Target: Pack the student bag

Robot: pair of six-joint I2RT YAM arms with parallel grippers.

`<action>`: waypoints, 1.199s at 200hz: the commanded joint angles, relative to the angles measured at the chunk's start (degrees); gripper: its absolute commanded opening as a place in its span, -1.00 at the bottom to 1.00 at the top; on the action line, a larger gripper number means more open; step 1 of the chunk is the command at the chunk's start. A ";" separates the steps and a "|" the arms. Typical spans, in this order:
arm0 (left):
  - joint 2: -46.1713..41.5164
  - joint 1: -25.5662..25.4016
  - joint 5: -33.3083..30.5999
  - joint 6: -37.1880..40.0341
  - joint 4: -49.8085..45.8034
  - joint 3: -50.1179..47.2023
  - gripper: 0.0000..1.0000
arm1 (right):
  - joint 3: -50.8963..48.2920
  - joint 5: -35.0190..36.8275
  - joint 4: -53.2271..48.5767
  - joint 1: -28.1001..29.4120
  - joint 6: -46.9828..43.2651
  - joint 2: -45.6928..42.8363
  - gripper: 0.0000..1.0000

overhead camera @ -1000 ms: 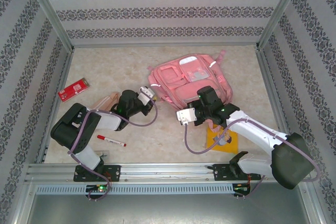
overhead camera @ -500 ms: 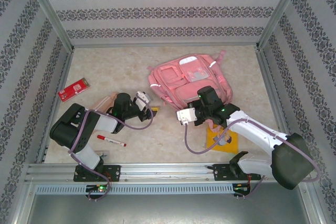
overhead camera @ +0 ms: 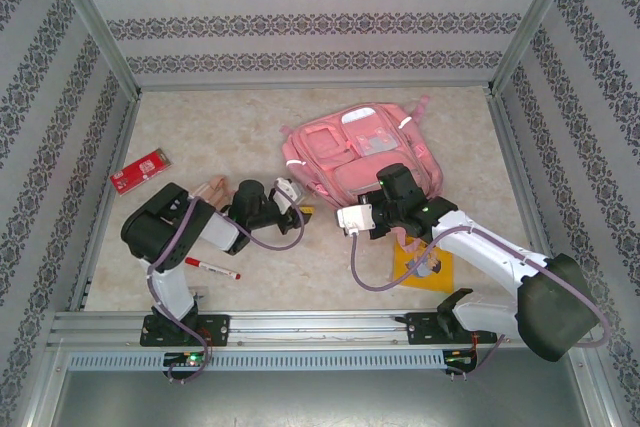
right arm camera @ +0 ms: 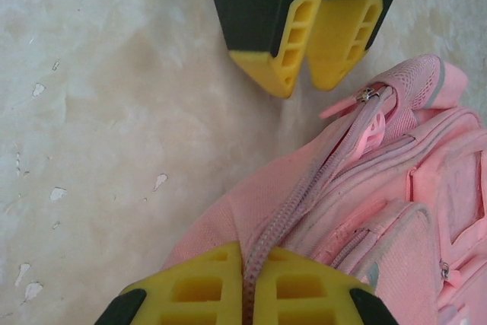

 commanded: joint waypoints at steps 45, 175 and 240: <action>1.65 -2.36 -3.18 -3.17 9.34 1.96 -0.18 | 0.73 -4.75 4.13 1.86 0.91 0.50 -1.00; 1.70 -2.42 -10.95 -5.28 6.88 3.33 -1.00 | 0.07 -4.89 3.92 2.46 1.50 -0.89 -1.00; -2.27 -0.50 -22.21 -5.98 3.32 0.63 -1.00 | -0.75 -1.85 3.61 0.63 -0.08 -1.33 -1.00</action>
